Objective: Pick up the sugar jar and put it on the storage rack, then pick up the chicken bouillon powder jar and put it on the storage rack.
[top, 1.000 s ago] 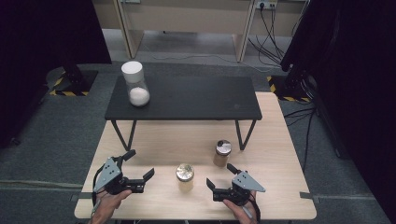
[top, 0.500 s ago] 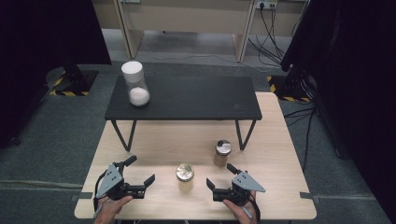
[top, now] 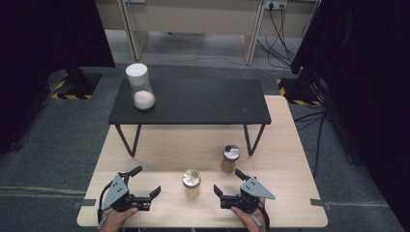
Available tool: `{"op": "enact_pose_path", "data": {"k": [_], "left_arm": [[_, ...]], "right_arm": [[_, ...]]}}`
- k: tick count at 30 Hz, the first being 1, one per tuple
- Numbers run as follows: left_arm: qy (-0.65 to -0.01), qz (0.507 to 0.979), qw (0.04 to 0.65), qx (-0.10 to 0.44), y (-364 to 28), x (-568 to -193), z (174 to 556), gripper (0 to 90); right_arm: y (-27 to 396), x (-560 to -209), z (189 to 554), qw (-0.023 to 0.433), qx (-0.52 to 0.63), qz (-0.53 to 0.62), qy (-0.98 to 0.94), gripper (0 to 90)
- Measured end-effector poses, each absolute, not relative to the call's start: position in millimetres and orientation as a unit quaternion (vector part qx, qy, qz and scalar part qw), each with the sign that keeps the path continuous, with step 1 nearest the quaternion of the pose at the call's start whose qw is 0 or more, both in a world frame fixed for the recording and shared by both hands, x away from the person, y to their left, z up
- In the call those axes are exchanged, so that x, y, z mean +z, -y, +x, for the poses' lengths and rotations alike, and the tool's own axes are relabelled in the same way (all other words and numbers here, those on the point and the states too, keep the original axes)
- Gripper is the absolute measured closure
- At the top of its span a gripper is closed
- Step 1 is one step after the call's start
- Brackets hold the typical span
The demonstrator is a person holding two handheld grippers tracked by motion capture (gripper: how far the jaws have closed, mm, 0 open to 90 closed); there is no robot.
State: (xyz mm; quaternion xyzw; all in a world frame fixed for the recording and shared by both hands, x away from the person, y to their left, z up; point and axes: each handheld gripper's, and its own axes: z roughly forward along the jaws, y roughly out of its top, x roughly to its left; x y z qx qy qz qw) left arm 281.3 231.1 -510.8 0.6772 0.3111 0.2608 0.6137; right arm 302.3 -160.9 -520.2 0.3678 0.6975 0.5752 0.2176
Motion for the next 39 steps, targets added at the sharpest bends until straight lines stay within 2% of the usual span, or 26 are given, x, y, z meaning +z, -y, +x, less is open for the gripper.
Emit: {"op": "enact_pose_path", "data": {"k": [39], "left_arm": [[-0.317,0.689,0.597,0.262,-235,-531,281,1.6]], "right_arm": [[155,-515,294,0.215,0.587,0.349,-0.698,0.6]]}}
